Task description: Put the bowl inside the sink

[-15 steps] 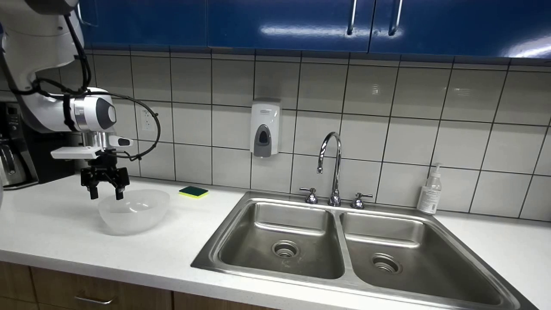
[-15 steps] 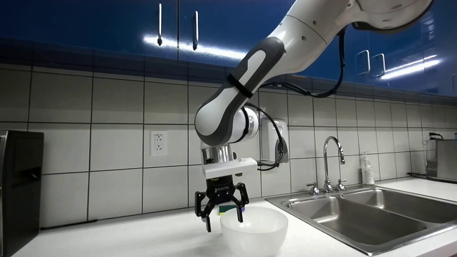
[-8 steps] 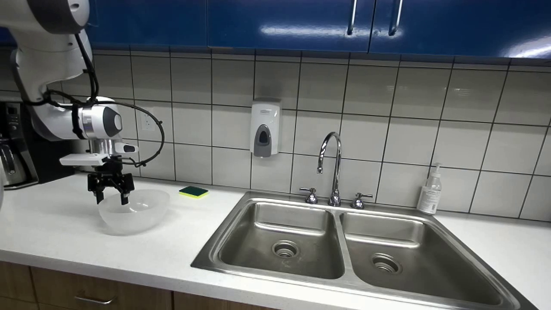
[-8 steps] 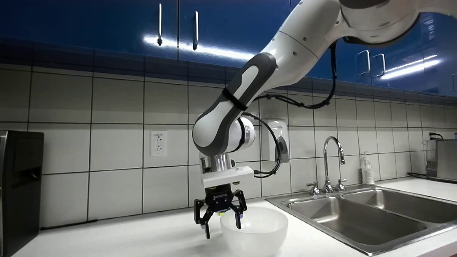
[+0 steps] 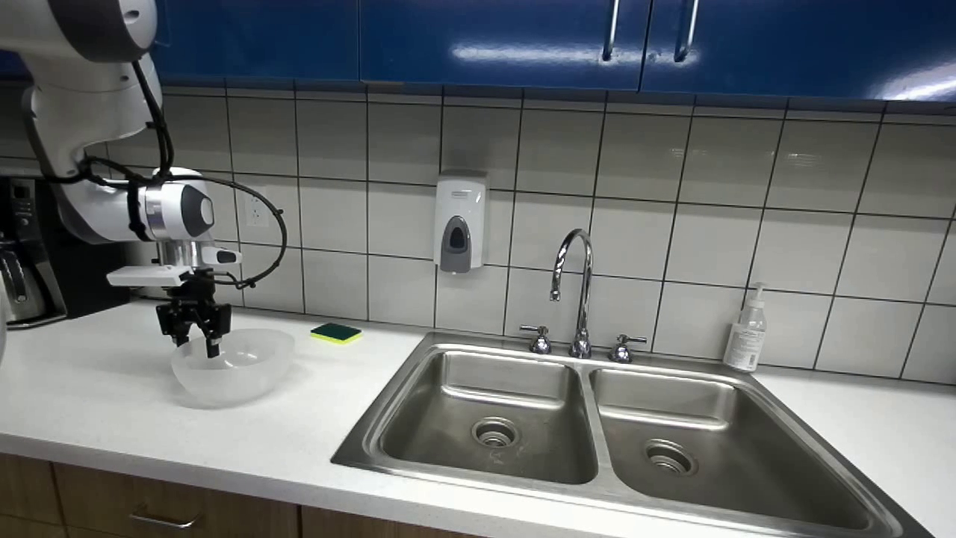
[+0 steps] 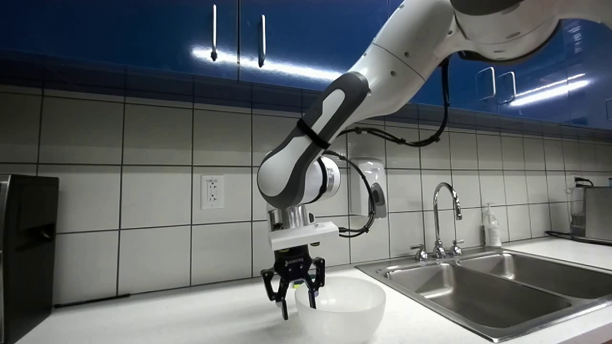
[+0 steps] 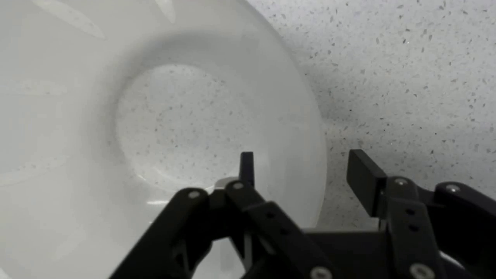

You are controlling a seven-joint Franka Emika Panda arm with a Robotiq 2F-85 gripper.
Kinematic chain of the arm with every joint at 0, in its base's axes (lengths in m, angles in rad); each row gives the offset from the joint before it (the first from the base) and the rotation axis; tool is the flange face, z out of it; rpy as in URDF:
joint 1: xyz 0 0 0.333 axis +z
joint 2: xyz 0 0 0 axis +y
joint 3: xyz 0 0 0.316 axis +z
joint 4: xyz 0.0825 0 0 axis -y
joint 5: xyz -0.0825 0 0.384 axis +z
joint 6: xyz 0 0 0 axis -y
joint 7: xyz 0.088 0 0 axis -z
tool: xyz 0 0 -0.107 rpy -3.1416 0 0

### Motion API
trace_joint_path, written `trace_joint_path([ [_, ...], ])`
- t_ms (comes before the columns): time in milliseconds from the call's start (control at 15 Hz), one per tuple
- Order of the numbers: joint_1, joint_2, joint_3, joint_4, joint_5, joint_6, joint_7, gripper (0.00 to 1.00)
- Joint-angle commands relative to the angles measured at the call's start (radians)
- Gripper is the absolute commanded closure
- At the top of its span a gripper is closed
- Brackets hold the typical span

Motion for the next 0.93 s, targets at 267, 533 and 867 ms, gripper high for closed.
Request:
trace_joint_path([
  [267, 0.011, -0.007, -0.027, 0.016, -0.009, -0.038, -0.005, 0.95],
  [533, 0.014, -0.024, -0.037, 0.012, -0.023, -0.065, 0.000, 0.99],
  [867, 0.006, -0.089, -0.059, -0.014, -0.069, -0.110, 0.001, 0.99],
])
